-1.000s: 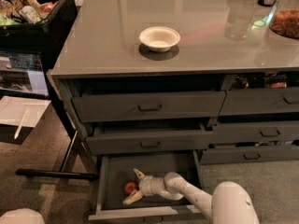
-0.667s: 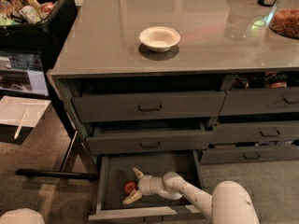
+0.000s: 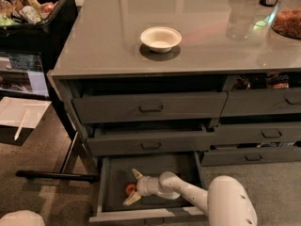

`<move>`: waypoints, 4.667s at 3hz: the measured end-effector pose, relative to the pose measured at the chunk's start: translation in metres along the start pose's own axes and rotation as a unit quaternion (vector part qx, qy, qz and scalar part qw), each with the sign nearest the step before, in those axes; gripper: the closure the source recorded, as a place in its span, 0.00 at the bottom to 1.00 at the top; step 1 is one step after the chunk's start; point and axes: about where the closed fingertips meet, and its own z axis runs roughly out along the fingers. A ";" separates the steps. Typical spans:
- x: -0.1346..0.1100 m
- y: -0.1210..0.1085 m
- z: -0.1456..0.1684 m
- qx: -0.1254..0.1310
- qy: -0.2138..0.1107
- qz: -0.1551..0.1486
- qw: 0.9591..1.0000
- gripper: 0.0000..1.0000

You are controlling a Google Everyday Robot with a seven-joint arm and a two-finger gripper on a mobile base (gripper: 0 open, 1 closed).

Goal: Pick apple from bottom drawer and place on counter

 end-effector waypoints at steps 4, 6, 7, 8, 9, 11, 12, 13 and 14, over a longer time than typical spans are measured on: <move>0.007 -0.014 -0.052 0.031 0.010 0.017 0.999 0.85; -0.031 -0.038 -0.160 -0.060 0.025 0.024 0.998 1.00; -0.051 -0.050 -0.227 -0.100 0.058 0.034 0.993 1.00; -0.080 -0.069 -0.284 -0.102 0.098 0.046 0.989 1.00; -0.080 -0.069 -0.284 -0.102 0.098 0.046 0.989 1.00; -0.095 -0.052 -0.325 -0.103 0.085 0.046 0.990 1.00; -0.156 -0.020 -0.383 -0.091 0.085 0.000 0.992 1.00; -0.234 0.017 -0.419 -0.092 0.089 -0.057 0.990 1.00; -0.324 0.033 -0.448 -0.073 0.092 -0.117 0.986 1.00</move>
Offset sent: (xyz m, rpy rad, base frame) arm 0.0085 -0.0260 -0.0148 -0.1169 0.0300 -0.0704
